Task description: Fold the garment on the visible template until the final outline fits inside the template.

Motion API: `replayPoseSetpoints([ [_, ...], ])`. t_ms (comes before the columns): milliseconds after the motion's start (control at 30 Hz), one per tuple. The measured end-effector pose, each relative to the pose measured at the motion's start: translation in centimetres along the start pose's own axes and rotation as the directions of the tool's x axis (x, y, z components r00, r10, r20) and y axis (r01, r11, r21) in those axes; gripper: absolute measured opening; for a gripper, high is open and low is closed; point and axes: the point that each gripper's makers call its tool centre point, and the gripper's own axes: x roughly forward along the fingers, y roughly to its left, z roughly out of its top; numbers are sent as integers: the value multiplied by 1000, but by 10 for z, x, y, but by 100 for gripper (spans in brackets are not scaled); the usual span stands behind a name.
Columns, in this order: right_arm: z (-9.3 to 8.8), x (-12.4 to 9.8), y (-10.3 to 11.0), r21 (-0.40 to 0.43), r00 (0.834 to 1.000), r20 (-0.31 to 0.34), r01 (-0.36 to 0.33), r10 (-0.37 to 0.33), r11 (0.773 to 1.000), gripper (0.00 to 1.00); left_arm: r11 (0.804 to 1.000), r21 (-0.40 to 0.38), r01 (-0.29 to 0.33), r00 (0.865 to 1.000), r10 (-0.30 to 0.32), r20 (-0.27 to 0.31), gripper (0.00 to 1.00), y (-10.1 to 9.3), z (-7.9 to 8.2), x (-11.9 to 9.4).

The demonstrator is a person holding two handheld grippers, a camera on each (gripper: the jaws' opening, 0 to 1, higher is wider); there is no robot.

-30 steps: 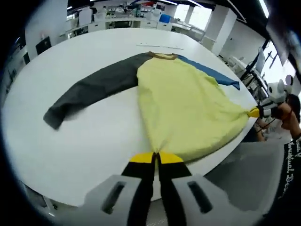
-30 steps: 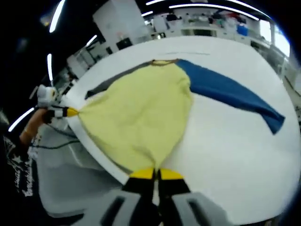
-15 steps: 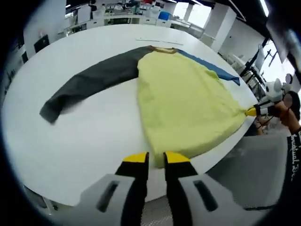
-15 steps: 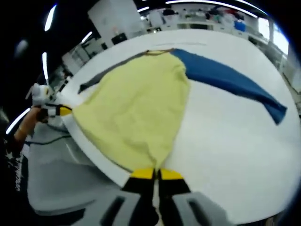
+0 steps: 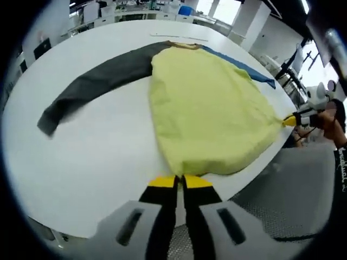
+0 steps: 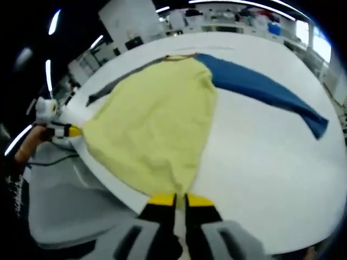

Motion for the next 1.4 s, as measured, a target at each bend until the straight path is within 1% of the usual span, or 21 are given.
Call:
replayPoseSetpoints([
  [67,-1,0,1,4,1000,1,-4,4,1000,0,1000,-5,0,1000,0,-11,0,0,-1,-1],
  [133,-2,0,2,0,1000,-3,-4,4,1000,0,1000,-16,-14,999,13,-43,0,0,-5,-5],
  [233,-1,-4,3,-9,1000,-7,-6,6,1000,0,999,-31,-3,997,1,-79,0,-4,-5,-11],
  [300,0,-7,1,-2,1000,-10,-2,2,1000,0,999,-42,-8,994,3,-106,0,-6,-7,-14],
  [333,1,-8,0,0,1000,-12,-1,1,1000,0,999,-35,-4,992,-1,-129,0,-7,-8,-15],
  [500,8,-16,3,-7,1000,3,-4,4,1000,0,1000,-17,-6,987,4,-160,0,-9,-5,-14],
  [533,8,-15,3,-7,1000,2,-4,4,1000,0,1000,-10,-4,985,2,-174,0,-10,-8,-13],
  [600,3,-9,0,-12,1000,-22,1,-1,1000,0,1000,-3,-12,982,11,-188,0,-9,-12,-8],
  [767,-3,-3,-1,-19,1000,-24,16,-16,1000,0,999,21,-35,980,38,-198,0,-7,-17,-4],
  [900,-5,0,-4,-6,1000,-20,21,-21,1000,0,999,28,-43,982,47,-185,2,-5,-19,-3],
  [967,-6,-1,-4,-5,1000,-23,20,-20,1000,0,998,45,-49,983,56,-176,7,-4,-20,-4],
  [1000,-5,-2,-6,2,1000,-14,19,-19,1000,3,998,50,-49,984,56,-167,10,-4,-19,-4],
  [1033,-4,-3,-6,9,1000,-7,17,-17,1000,8,997,52,-49,986,56,-157,15,-4,-18,-4],
  [1067,-1,-4,-6,34,1000,11,7,-7,999,13,997,57,-50,989,57,-136,19,-4,-16,-5],
  [1100,2,-5,-6,51,1000,24,3,-4,999,20,997,64,-48,991,55,-119,25,-5,-13,-5],
  [1133,6,-7,-8,71,999,48,3,-7,997,25,996,73,-51,995,57,-83,29,-5,-9,-5],
  [1167,8,-9,-10,70,998,61,6,-10,998,30,996,78,-51,996,56,-68,34,-5,-7,-5],
  [1200,13,-10,-15,71,997,79,12,-18,997,35,993,108,-50,998,53,-28,41,-5,0,-4],
  [1233,15,-13,-17,76,996,90,21,-28,997,40,993,109,-51,999,53,-11,46,-6,3,-4],
  [1300,20,-16,-24,92,993,110,38,-48,995,49,990,127,-56,997,50,51,58,-5,13,-4],
  [1400,26,-20,-34,115,987,145,49,-66,992,57,986,145,-82,995,73,70,69,-3,15,-7],
])
